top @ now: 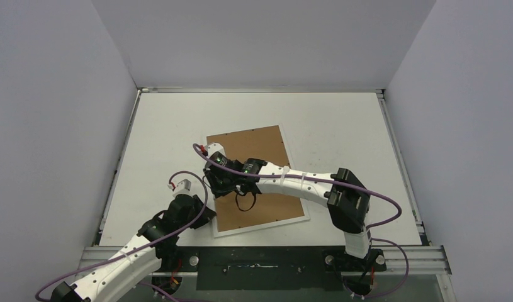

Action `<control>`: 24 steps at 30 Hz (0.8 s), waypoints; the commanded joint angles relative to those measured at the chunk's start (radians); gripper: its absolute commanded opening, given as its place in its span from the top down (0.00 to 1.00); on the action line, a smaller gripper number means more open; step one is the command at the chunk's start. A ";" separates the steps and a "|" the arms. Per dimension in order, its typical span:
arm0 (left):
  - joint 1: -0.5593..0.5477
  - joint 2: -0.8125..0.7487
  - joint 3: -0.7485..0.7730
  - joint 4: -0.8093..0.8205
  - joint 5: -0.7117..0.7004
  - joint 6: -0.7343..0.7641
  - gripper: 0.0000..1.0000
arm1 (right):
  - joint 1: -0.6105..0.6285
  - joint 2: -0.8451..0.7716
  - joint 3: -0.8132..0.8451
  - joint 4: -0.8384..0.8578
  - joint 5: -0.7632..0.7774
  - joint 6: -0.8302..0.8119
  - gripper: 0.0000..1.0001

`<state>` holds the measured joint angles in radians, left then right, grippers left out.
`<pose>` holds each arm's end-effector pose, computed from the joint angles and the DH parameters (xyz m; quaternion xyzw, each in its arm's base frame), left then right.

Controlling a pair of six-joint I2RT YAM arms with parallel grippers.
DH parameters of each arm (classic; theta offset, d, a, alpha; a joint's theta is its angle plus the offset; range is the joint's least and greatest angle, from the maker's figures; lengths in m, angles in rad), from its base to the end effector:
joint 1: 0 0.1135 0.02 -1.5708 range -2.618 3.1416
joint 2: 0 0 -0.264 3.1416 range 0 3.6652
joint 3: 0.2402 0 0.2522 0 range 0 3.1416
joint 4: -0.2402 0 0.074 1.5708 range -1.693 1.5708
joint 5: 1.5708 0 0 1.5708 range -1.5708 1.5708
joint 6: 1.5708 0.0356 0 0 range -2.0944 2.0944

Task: Take the photo out of the frame
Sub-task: Release the photo frame item from the photo frame, then adjust the photo frame at the center of the board.

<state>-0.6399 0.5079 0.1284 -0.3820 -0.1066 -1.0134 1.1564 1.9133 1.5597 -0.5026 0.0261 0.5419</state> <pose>0.0971 -0.0676 0.1314 -0.1910 0.8981 -0.2560 0.3023 0.1744 0.3942 0.2508 -0.2790 0.8943 0.2545 0.2402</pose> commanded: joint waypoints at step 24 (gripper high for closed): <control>-0.010 0.402 0.122 0.337 0.280 0.362 1.00 | -0.449 -0.665 -0.603 0.150 -0.129 0.068 1.00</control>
<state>-0.6399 0.8242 0.2008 -0.1516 0.0452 -0.7933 0.7696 1.3628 1.0000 -0.4282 0.0036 0.5949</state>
